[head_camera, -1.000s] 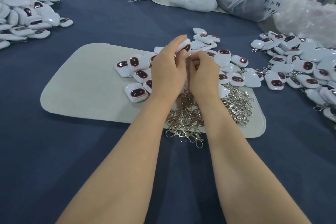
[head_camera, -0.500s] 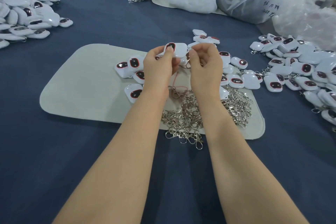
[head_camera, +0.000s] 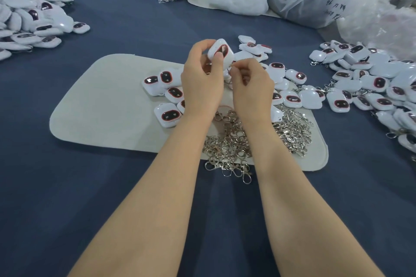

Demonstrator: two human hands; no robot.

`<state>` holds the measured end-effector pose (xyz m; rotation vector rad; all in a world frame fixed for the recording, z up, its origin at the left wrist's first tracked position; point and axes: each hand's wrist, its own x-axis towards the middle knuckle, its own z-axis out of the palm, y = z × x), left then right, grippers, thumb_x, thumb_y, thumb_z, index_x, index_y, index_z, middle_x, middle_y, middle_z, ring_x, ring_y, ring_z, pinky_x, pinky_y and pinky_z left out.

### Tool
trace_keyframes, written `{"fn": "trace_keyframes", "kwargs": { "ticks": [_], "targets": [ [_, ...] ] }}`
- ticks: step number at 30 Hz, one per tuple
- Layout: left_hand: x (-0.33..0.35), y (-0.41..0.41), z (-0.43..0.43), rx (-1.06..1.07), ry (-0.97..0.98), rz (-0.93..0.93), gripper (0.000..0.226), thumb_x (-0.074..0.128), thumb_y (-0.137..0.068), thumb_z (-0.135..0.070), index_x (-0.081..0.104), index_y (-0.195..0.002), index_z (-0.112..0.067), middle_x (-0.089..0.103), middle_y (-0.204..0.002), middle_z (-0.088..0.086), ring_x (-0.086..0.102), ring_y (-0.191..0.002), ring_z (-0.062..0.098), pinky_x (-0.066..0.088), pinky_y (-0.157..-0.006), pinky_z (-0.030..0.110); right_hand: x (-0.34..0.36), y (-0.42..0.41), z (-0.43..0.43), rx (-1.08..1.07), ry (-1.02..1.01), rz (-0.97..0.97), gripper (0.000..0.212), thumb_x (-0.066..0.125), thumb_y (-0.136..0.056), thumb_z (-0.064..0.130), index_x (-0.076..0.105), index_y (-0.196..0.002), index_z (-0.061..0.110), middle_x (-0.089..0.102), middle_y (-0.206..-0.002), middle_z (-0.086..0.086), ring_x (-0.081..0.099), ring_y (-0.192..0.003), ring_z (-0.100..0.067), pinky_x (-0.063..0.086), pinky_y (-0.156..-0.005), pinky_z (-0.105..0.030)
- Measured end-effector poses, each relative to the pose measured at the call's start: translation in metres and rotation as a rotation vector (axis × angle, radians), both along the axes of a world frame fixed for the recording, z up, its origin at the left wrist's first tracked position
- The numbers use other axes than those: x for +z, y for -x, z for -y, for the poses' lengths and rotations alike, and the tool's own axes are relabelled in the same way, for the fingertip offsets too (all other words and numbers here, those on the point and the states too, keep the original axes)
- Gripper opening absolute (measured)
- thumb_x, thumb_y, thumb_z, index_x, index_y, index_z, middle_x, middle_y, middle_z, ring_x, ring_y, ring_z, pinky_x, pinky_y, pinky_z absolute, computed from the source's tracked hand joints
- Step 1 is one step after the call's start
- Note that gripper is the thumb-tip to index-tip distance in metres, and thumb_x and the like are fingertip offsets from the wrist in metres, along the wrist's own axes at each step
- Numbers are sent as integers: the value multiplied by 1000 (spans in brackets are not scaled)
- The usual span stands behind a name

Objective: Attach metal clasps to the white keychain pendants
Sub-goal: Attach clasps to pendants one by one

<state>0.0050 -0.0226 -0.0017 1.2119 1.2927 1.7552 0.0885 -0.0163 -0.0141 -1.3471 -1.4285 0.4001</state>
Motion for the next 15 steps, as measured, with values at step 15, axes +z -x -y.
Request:
{"fn": "trace_keyframes", "kwargs": {
  "ticks": [15],
  "targets": [
    [4,2,1,68,103,257,17,42,-100,-26,54,-110,-19,55,-102,-12,62,-94,12,48,-89,29,23,-37,-6,-24,12,-1289,19,44,-99,9,58,-100,-5,63,-102,-20,66,-82,-20,56,-74,-23]
  ]
}}
